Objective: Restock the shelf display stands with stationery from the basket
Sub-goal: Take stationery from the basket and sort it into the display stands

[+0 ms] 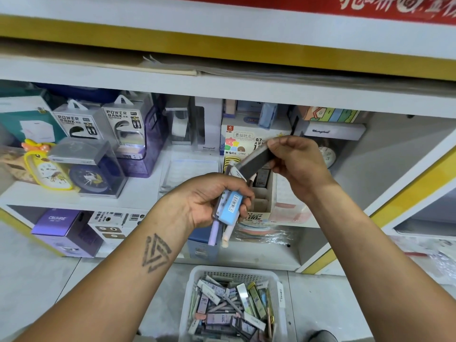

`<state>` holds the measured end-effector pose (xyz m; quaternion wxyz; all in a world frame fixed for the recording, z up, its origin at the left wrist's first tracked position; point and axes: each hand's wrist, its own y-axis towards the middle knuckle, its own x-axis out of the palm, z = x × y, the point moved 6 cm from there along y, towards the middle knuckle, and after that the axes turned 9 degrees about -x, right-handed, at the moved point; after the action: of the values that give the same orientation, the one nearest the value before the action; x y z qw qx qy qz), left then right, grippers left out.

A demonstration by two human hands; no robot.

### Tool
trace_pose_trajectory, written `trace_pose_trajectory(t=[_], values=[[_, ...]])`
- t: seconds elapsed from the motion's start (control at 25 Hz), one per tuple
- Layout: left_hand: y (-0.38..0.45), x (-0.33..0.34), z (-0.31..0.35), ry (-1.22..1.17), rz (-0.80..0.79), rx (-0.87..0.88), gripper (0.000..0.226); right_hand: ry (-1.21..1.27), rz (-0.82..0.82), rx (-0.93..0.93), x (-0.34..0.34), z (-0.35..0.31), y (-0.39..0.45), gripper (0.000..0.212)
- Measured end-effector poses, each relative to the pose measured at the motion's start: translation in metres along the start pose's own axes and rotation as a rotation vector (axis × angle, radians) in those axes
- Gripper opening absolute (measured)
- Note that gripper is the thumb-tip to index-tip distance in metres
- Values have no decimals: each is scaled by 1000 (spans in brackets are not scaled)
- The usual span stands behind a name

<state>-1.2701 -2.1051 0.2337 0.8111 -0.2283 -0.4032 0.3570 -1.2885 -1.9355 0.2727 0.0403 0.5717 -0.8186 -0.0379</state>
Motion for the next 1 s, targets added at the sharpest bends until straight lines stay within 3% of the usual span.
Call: trace_pose_trajectory(t=[0.16,0.32,0.4,0.52,0.68,0.76,0.88,1.0], values=[[0,-11,7,-112,86,59,12,54,-82,-58,0,-10,-1,19],[-6,-11,19,-247,64,167,7,130,-119,-234,-3,-24,-3,20],[-7,-13,25,-310,70,238,15,54,-268,-302,5,-25,-11,22],[-8,-18,27,-322,154,295,9,-135,-525,-328,17,-20,-22,29],[-11,-21,29,-194,253,354,15,-216,-656,-268,18,-15,-29,35],[-13,-20,31,-107,313,396,11,-231,-622,-233,18,-15,-28,30],[-13,-16,32,-40,355,434,10,-284,-380,-188,9,-15,-18,13],[-10,-6,28,46,299,414,15,-371,-314,-176,10,-11,-13,27]])
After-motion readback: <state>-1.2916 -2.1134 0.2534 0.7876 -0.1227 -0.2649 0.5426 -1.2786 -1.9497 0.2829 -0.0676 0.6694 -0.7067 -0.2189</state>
